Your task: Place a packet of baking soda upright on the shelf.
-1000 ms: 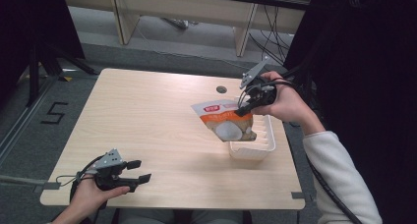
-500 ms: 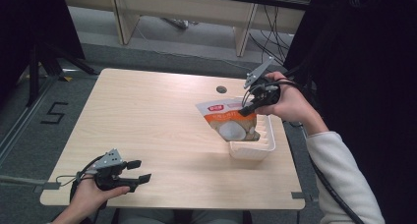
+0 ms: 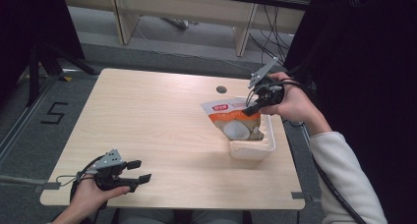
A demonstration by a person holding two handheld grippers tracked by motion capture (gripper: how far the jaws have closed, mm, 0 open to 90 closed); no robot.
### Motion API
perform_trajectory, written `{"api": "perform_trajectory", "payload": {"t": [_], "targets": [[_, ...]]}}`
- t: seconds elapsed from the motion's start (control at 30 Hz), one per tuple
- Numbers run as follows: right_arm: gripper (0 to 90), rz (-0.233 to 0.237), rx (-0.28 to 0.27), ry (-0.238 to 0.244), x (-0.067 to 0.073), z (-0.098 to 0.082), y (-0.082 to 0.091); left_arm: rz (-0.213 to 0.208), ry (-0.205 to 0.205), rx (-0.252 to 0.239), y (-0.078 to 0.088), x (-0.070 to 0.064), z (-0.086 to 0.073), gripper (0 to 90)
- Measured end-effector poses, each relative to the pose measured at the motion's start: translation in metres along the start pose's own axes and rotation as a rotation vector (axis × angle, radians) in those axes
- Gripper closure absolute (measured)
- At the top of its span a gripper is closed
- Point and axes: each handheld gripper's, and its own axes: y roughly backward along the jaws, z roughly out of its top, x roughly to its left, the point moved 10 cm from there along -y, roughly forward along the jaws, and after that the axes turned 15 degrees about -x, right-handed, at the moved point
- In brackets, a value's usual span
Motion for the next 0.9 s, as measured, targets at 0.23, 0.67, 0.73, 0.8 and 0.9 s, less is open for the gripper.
{"api": "perform_trajectory", "payload": {"t": [0.23,0.67,0.73,0.8,0.9], "targets": [[90.0,-0.005,0.01,-0.007,-0.003,-0.005,0.002,-0.003,0.003,-0.001,-0.001,0.0,0.0,32.1],[90.0,-0.02,0.027,-0.026,-0.009,-0.013,0.001,-0.012,-0.016,0.0,0.0,0.0,0.0,32.0],[90.0,-0.023,0.029,-0.032,-0.011,-0.015,-0.001,-0.001,0.001,0.0,0.0,0.0,0.0,32.0],[90.0,-0.029,0.034,-0.033,-0.012,-0.016,-0.001,-0.003,0.002,-0.001,0.0,0.0,0.0,32.0],[90.0,-0.024,0.043,-0.042,-0.011,-0.018,-0.002,-0.012,-0.017,0.0,0.0,0.0,0.0,32.0]]}}
